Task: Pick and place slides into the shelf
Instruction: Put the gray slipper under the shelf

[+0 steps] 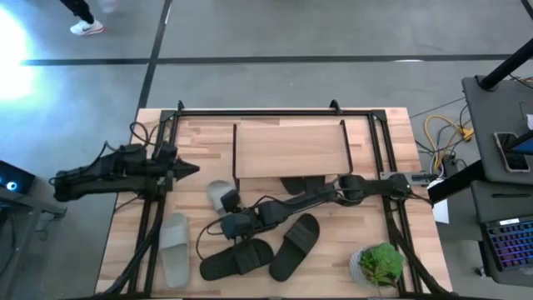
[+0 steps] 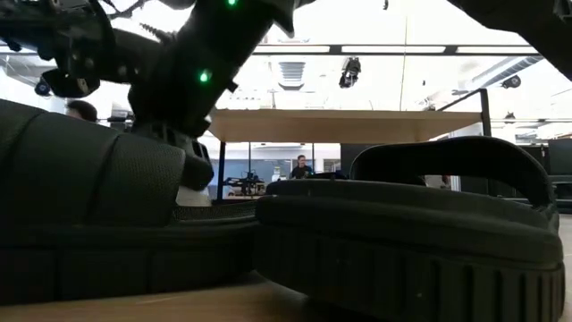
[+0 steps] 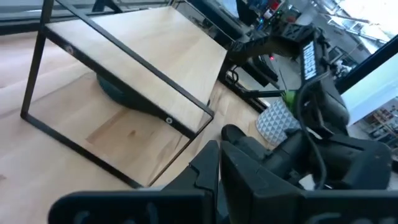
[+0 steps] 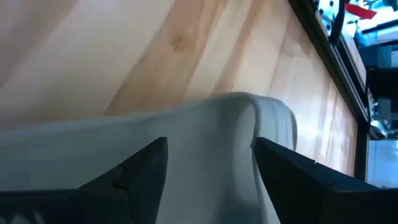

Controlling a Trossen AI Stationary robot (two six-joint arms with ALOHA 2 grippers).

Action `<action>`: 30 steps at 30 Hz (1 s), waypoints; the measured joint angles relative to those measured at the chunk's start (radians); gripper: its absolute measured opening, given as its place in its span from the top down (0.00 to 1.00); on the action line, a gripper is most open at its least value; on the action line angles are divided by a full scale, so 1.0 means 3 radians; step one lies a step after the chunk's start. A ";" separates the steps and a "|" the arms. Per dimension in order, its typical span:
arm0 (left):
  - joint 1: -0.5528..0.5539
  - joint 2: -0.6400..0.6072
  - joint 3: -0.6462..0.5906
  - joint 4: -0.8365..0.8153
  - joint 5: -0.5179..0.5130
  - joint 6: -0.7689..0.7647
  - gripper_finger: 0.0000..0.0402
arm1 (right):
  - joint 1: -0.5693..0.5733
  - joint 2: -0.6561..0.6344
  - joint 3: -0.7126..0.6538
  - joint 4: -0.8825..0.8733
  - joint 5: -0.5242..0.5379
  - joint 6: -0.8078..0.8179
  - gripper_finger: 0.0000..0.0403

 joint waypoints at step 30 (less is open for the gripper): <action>0.0000 -0.0222 -0.0026 -0.0005 0.0006 0.0003 1.00 | -0.0377 -0.0001 0.0026 0.0137 -0.0034 0.0094 0.68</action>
